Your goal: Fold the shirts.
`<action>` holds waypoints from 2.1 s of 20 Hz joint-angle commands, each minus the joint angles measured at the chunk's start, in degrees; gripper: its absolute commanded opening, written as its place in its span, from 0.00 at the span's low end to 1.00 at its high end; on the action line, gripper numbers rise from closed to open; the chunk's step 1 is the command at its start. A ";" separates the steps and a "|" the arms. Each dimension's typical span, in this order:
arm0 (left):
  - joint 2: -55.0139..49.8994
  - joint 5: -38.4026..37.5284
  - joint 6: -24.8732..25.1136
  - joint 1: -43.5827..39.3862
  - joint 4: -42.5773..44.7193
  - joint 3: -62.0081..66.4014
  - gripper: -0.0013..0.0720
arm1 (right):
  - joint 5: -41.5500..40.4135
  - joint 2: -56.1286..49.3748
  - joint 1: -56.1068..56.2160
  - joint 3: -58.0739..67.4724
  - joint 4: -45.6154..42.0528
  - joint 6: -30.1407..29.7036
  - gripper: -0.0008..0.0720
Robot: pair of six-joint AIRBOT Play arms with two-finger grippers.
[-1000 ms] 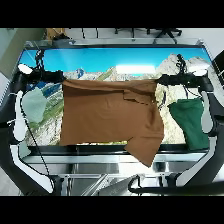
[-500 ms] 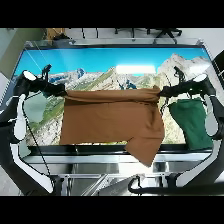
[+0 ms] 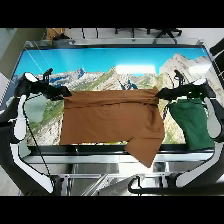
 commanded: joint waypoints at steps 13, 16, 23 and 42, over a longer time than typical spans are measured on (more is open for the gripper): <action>32.02 -0.50 3.69 14.38 4.52 -53.16 0.88 | 5.95 36.30 -19.56 -38.91 -4.17 6.73 0.55; 33.44 4.26 7.93 14.82 -1.38 -59.87 0.88 | 3.85 40.11 -20.31 -47.63 -4.39 7.58 0.55; 33.44 8.15 15.30 14.71 -14.12 -62.95 0.52 | 4.31 40.61 -20.09 -58.84 -4.39 8.46 0.72; 38.53 7.67 6.86 16.74 -8.76 -62.95 0.03 | 0.22 38.56 -9.92 -62.29 3.26 7.89 0.05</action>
